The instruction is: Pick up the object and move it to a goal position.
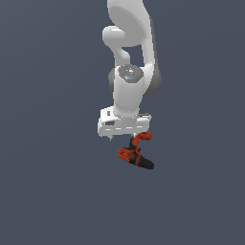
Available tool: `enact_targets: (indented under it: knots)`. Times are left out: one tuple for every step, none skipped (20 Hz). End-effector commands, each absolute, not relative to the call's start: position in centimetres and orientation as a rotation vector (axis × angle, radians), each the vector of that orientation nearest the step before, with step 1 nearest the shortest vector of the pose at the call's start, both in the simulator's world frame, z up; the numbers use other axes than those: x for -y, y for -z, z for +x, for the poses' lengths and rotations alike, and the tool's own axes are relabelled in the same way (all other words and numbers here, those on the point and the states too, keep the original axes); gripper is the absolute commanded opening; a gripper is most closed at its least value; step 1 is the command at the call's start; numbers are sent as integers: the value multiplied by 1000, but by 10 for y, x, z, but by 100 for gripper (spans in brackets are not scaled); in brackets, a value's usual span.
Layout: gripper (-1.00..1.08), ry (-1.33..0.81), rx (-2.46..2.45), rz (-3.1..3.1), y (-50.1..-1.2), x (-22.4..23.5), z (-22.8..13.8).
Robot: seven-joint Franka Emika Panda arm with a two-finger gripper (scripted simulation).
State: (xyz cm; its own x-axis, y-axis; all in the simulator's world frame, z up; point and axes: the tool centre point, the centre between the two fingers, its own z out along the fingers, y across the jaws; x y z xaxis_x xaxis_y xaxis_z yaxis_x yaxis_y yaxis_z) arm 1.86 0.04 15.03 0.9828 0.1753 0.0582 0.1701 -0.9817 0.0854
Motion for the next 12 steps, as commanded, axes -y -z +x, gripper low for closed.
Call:
enact_targets:
  knots:
    - [108,-140,-352,3012,-143,-4,26]
    - [108,-158,-391,2994,-140,-5,30]
    - [108,-177,-433,2975,-136,-7,33]
    - [108,-196,-478,2954,-132,-10,37]
    - [108,-216,-526,2931,-128,-13,41]
    - [108,-237,-574,2908,-125,-16,44]
    - [108,-256,-623,2884,-121,-19,48]
    - [108,-276,-672,2859,-117,-23,51]
    - [108,-295,-720,2834,-113,-26,55]
    - [108,-314,-769,2808,-109,-31,58]
    - [108,-332,-818,2781,-105,-35,60]
    - [108,-350,-868,2754,-101,-39,63]
